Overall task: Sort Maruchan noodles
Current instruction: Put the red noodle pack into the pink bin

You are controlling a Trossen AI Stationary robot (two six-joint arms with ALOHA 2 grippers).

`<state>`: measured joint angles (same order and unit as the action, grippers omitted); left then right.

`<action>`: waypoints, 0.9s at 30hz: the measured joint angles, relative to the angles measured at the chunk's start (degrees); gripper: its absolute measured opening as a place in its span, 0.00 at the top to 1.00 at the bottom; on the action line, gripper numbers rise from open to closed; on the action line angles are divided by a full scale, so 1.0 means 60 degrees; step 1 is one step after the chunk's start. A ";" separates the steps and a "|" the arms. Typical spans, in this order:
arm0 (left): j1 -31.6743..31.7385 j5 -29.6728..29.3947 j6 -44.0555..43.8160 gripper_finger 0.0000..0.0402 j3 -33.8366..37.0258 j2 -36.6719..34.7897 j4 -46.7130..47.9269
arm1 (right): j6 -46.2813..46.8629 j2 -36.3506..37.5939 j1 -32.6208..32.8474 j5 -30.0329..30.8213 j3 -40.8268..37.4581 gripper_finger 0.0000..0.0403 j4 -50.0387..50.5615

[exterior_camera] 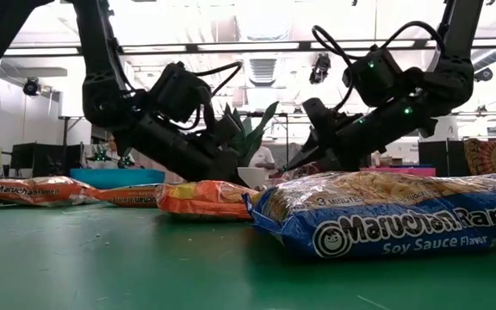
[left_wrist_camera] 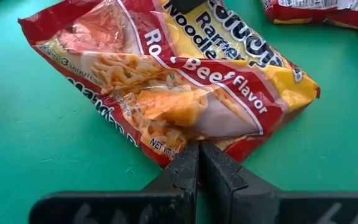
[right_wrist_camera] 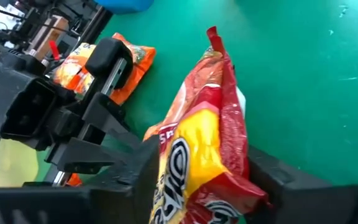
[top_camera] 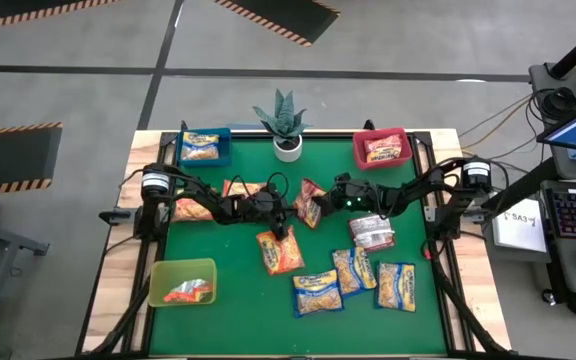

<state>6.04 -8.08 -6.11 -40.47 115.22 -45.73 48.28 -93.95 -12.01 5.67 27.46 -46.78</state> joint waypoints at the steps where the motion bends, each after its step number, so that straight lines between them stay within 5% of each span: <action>1: 0.0000 0.0000 -0.0010 1.00 0.0000 0.0000 -0.0029 | -0.0042 0.0000 0.0000 0.0020 0.0000 0.63 0.0001; 11: 0.0000 0.0010 -0.0149 1.00 0.0021 -0.0073 -0.0034 | -0.0260 0.0014 0.0000 0.0052 0.0000 0.93 -0.0002; 19: 0.0000 0.0042 0.0042 1.00 0.0576 -0.1318 0.0191 | -0.0450 0.0576 0.0000 0.0048 0.0000 0.94 0.0033; 27: 0.0000 0.0036 0.0924 1.00 0.1920 -0.4445 0.0152 | -0.1193 0.2412 0.0000 0.0418 0.0031 0.94 0.0675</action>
<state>6.04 -7.86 -0.57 -28.95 88.55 -44.82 41.12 -79.48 -12.01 8.17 27.65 -42.73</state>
